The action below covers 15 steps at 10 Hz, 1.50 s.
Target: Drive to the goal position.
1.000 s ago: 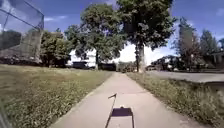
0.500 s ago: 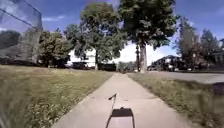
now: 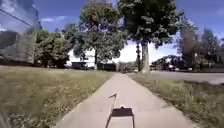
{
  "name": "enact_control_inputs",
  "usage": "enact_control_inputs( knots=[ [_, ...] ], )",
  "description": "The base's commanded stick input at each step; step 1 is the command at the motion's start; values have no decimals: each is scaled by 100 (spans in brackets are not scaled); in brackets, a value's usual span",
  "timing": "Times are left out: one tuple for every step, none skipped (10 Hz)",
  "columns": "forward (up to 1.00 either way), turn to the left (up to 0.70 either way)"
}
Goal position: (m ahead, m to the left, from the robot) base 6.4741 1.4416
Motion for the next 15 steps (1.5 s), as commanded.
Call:
enact_control_inputs(
  knots=[
    [100, 2],
    [100, 9],
    [100, 34],
    [100, 11],
    [100, 3],
    [100, 3],
    [100, 3],
    [100, 3],
    [100, 1],
    [100, 0],
    [100, 0],
    [100, 0],
    [100, 0],
    [100, 0],
    [100, 0]
  ],
)
